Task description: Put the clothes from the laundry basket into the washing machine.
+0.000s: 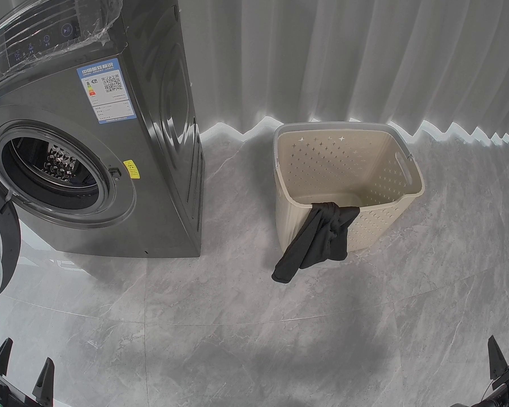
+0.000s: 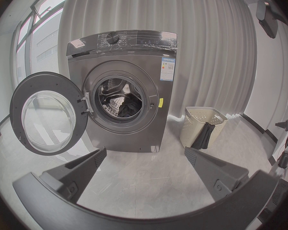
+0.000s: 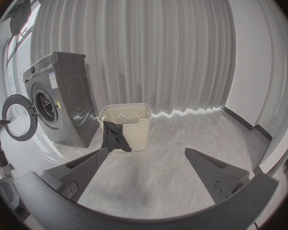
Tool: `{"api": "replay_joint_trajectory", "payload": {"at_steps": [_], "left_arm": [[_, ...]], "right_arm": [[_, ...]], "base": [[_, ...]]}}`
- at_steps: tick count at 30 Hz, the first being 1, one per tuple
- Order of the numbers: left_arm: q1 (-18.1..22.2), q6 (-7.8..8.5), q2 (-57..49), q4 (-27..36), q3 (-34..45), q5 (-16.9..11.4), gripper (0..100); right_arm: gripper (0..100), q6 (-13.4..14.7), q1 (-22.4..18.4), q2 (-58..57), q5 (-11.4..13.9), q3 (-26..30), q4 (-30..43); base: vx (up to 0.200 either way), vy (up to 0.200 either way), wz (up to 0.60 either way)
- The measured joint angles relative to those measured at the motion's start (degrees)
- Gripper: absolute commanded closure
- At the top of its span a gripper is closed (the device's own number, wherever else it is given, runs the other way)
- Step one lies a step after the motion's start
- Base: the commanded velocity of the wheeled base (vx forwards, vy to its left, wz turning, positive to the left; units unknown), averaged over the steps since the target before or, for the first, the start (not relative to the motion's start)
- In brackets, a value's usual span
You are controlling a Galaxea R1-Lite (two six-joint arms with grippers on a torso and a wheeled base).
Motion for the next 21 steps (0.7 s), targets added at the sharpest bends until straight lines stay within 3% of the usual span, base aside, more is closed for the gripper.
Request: {"api": "replay_joint_trajectory", "payload": {"at_steps": [4,19,21], "left_arm": [[0.0,-0.02,0.0,0.0,0.0,0.0,0],[0.0,-0.02,0.0,0.0,0.0,0.0,0],[0.0,-0.05,0.0,0.0,0.0,0.0,0]], "right_arm": [[0,0.0,0.0,0.0,0.0,0.0,0.0],[0,0.0,0.0,0.0,0.0,0.0,0.0],[0,0.0,0.0,0.0,0.0,0.0,0.0]], "base": [[0.0,-0.2,0.0],[0.0,0.0,0.0],[0.2,0.0,0.0]]}}
